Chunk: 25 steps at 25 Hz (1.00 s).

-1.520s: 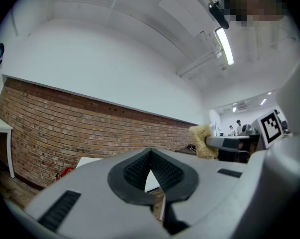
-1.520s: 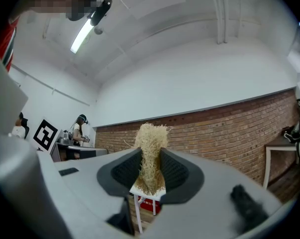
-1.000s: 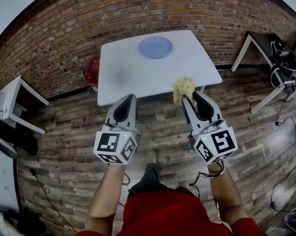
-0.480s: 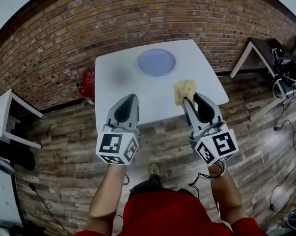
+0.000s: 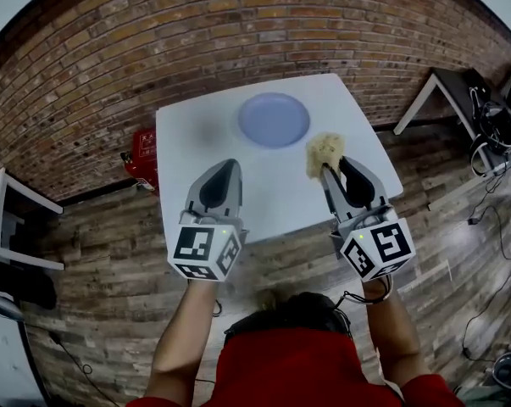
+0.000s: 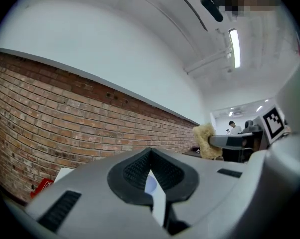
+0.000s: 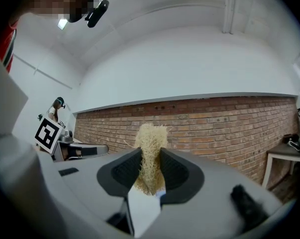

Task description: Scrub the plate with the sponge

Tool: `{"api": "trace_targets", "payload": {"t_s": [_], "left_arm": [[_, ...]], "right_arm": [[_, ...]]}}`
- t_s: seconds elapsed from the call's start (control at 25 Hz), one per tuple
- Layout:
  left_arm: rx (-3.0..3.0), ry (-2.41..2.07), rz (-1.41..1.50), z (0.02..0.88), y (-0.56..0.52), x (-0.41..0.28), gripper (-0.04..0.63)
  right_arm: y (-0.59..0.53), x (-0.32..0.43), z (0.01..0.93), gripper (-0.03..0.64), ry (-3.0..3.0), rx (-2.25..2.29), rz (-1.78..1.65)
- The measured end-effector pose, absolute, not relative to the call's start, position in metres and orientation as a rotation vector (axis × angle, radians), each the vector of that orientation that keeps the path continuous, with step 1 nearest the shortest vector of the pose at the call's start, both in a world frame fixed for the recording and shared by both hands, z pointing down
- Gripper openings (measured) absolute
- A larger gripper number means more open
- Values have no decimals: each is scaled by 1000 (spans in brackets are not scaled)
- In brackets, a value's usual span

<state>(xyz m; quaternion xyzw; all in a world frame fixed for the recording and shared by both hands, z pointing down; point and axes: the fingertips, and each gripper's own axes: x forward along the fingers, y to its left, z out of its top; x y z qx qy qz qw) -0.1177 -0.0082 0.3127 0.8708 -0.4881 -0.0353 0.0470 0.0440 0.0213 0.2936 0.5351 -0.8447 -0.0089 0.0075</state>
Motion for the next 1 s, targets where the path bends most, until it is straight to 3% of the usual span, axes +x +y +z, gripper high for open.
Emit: {"api": "trace_targets", "payload": {"t_s": [1.0], "left_arm": [[2526,-1601,29,354,-179,-92,14]], "right_arm": [[-167,60,323,120,-2682,1520,14]]}}
